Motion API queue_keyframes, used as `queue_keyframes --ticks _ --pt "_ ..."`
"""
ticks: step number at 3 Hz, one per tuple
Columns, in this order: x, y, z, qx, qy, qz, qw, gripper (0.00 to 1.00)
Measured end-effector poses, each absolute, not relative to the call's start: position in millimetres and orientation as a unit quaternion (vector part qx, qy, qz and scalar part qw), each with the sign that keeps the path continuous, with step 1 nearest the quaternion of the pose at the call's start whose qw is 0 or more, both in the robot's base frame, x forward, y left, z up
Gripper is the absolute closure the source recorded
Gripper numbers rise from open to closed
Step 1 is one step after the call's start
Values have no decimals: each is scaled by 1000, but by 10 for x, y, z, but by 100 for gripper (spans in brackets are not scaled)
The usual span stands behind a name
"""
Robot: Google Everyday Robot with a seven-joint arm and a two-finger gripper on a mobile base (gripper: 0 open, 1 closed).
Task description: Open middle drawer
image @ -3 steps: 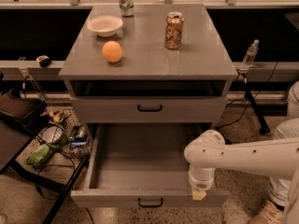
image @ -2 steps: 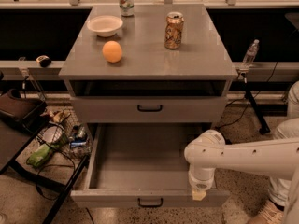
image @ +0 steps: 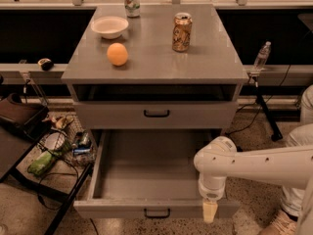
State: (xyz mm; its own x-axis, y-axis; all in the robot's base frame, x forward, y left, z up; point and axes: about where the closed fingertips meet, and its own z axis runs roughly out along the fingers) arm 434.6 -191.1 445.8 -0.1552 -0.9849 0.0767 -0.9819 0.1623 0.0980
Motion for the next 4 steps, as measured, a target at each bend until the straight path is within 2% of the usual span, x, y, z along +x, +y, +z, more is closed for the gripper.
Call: queue_keyframes --ticks 1,3,4 --pt "4346 -1911 4458 647 -760 -12 61 0" --pt "4067 -1985 4333 643 -762 -31 76 0" --pt "3447 -2096 4256 624 -769 -69 122 19"
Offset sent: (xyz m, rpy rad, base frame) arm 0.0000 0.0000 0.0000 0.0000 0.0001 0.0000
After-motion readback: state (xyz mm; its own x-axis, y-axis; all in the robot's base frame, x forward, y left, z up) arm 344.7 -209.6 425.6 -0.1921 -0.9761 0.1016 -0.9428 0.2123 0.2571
